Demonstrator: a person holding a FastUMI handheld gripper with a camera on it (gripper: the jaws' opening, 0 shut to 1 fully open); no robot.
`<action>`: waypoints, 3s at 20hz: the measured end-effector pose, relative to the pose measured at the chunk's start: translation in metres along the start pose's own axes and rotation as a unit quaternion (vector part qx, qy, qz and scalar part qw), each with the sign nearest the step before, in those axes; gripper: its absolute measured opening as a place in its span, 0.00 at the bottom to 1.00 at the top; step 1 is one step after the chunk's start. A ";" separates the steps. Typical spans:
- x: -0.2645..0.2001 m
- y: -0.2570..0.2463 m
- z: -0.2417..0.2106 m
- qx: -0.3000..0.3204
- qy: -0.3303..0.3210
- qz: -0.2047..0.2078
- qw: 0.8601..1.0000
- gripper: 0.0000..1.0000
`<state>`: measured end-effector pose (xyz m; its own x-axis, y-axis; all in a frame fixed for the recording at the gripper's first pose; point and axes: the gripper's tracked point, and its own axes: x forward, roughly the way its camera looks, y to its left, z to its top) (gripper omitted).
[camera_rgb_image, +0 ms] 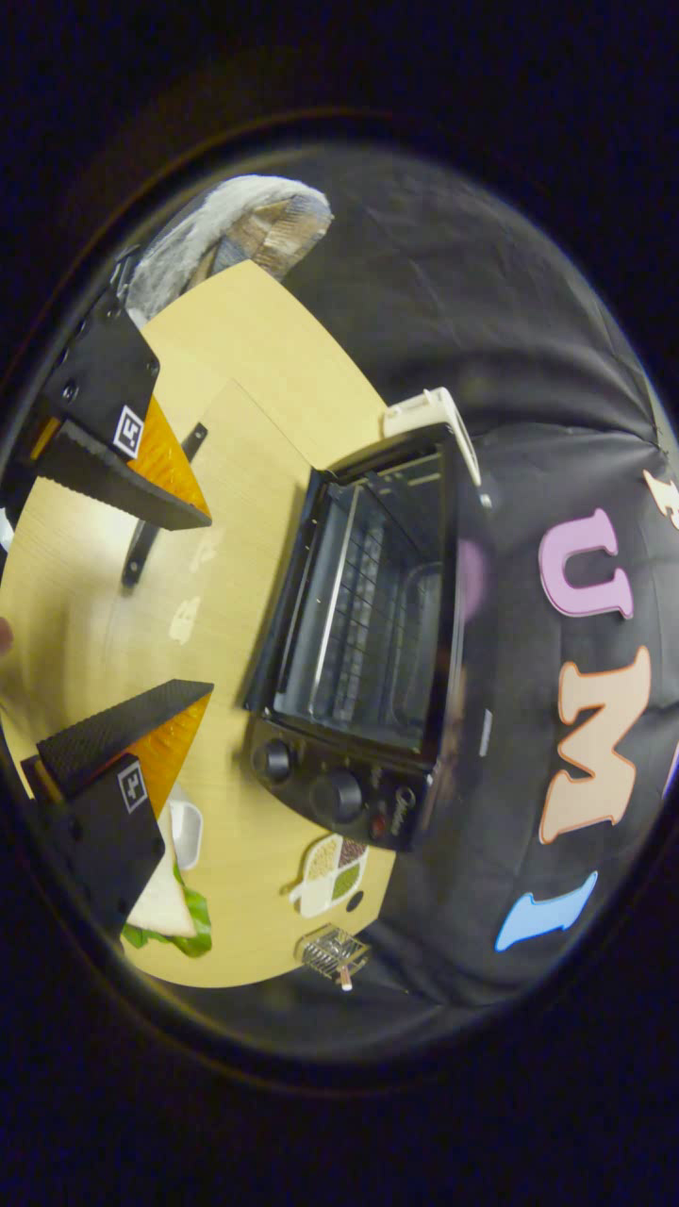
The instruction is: Open the toaster oven, put the food inside, and close the toaster oven door.
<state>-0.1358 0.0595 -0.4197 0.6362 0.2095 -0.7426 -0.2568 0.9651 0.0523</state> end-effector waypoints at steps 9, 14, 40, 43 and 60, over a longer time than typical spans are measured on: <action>-0.047 -0.119 0.053 0.058 -0.079 -0.116 0.988 1.00; -0.077 -0.187 0.045 0.083 -0.089 -0.179 0.976 1.00; -0.058 -0.199 -0.079 0.263 0.042 -0.120 0.957 0.63; -0.057 -0.196 -0.067 0.299 0.032 -0.101 0.948 0.49; -0.067 -0.143 0.033 0.360 -0.020 -0.021 0.933 0.35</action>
<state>-0.1179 -0.0876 -0.3556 0.6654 0.1607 -0.7290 0.3142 0.8255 0.4688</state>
